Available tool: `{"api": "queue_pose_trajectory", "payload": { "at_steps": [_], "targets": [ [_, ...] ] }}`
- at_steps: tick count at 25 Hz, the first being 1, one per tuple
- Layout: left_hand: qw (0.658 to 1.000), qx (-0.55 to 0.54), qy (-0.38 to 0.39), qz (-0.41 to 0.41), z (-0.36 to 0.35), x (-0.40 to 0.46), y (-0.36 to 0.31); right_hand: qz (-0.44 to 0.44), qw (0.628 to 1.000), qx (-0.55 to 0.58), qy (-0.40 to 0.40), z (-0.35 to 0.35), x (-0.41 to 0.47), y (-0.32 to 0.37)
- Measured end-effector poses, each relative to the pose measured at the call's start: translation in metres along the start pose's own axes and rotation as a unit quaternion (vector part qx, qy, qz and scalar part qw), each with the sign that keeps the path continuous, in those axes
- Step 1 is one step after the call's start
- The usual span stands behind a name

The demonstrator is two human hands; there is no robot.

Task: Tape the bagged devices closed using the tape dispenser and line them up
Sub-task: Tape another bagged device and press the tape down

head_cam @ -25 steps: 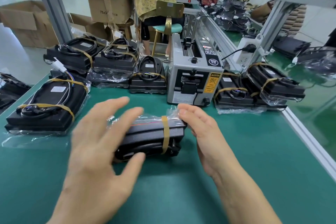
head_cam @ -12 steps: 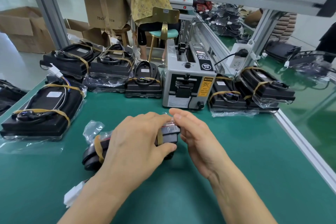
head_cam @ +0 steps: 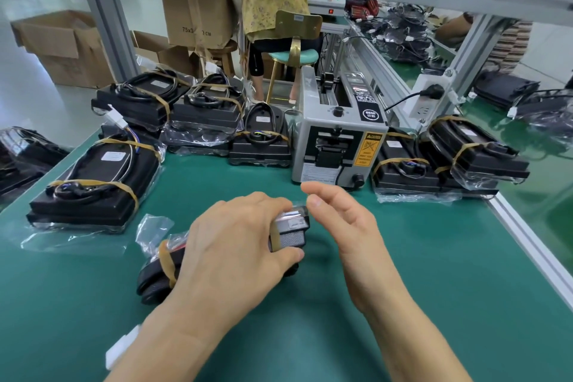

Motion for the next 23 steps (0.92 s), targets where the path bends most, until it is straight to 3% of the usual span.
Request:
{"api": "queue_pose_trajectory", "payload": {
  "at_steps": [3,5,14,19,23],
  "targets": [
    [1.0,-0.01,0.005,0.018,-0.001,0.001,0.002,0.088,0.995,-0.036,-0.005,0.004,-0.005,0.009],
    [0.999,-0.025,-0.003,0.026,0.0,0.001,0.002,0.093,0.994,-0.056,0.014,0.0,-0.009,0.007],
    [0.997,-0.068,0.042,0.019,0.002,0.002,0.009,-0.008,0.998,0.03,0.051,-0.004,-0.01,-0.003],
    [0.996,-0.078,0.017,0.024,0.002,-0.002,0.011,-0.009,0.999,-0.039,0.023,0.002,-0.003,0.0],
    [0.996,-0.084,0.02,0.001,0.0,-0.008,0.009,-0.104,0.983,-0.114,0.102,-0.007,0.011,0.002]
  ]
}}
Point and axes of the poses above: each hand's wrist, its own x-axis towards the middle knuckle, its own z-axis out of the back of the hand, y = z × x, the point moved 6 cm from there along x, towards the middle knuckle, and after that the axes turned 14 degrees about -y, right-handed, at the moved point
